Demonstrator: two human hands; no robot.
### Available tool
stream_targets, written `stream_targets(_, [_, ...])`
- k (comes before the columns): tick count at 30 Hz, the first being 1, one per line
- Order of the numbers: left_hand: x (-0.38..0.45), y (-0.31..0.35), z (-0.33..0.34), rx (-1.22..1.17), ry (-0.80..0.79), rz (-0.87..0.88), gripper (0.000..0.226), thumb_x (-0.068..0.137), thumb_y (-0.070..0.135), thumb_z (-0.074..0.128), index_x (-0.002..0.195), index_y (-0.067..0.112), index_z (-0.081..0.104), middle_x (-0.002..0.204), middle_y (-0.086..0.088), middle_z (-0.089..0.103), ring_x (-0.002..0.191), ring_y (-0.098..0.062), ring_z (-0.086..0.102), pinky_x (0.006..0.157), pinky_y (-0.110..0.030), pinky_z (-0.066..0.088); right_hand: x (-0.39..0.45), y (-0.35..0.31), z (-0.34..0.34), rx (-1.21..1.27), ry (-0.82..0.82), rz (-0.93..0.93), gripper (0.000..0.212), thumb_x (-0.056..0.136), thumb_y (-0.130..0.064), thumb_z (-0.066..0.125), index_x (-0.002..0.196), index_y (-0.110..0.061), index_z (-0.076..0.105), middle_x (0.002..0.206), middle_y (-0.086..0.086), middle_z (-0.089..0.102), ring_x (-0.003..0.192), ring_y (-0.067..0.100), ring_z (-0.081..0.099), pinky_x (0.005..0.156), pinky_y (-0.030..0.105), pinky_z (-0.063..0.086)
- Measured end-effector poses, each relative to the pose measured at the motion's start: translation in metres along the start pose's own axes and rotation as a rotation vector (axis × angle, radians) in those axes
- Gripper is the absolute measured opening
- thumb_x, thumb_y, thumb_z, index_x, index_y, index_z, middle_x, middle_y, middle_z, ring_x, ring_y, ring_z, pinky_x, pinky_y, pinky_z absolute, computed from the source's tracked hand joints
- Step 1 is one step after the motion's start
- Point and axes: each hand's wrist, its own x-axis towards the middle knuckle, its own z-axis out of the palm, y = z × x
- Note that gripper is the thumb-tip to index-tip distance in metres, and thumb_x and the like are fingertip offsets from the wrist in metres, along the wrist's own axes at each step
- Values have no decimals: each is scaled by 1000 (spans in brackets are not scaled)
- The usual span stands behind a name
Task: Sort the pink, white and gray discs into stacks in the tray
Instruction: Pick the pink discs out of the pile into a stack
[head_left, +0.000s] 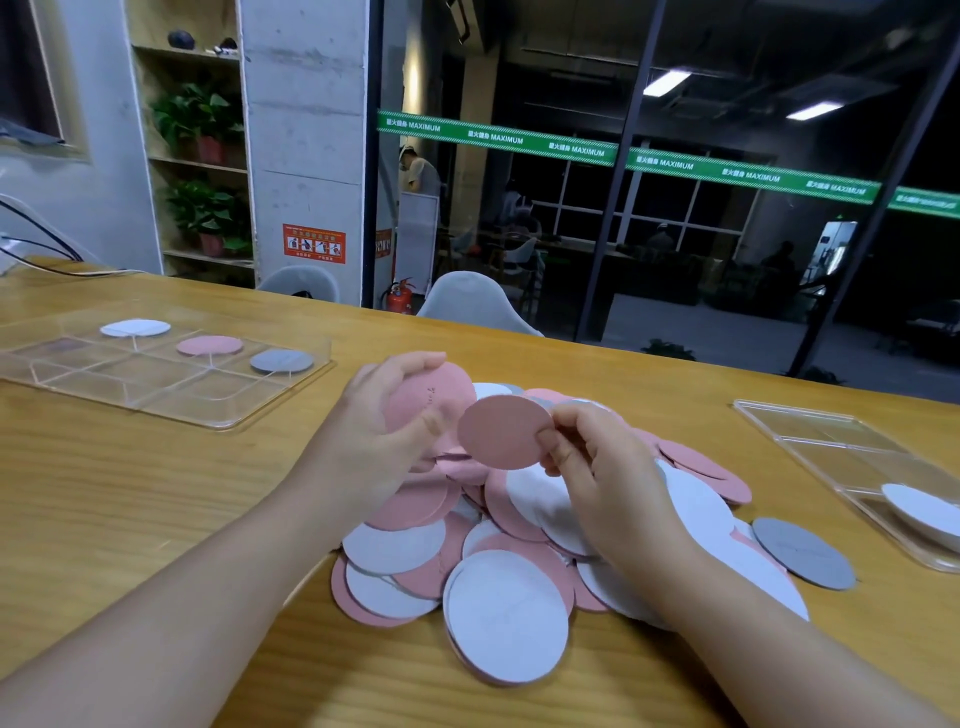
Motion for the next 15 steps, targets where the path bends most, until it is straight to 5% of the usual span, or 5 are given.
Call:
stream_targets(3, [-4,1,5,84,-71,77,42,78,31,72,105,57,53,106,36,43,105,-4,55,80,-36,55,-2,-6,6,92,-17,66,5,91,-15,57,90,-17,62,79,-7,61,77,9,57,70,20,46])
stream_targets(6, [-5,1,10,74,-92,86,50,85,7,63,103,53,54,103,27,45,101,-7,55,63,-23,56,-3,-11,8,101,-52,89,19,89,-21,61,107,-24,61,94,-13,65,89,2,59,81,20,47])
stream_targets(9, [-3,1,7,87,-60,52,51,88,2,57,103,51,55,109,22,44,94,-13,58,58,-20,56,-3,-14,3,-138,-222,9,41,87,-28,62,126,-32,50,115,-21,55,110,-3,43,95,16,34])
stream_targets(12, [0,-3,2,94,-18,15,50,89,4,56,105,51,55,113,20,42,84,-17,64,58,-22,56,-2,-14,1,-417,-414,-81,46,87,-40,56,131,-35,44,128,-19,48,123,3,29,104,29,28])
stream_targets(15, [0,-5,1,95,-8,-11,48,90,4,55,109,48,56,113,19,42,84,-16,63,59,-25,58,0,-14,-3,-462,-514,-48,50,88,-44,53,135,-32,41,140,-16,38,129,6,26,108,28,24])
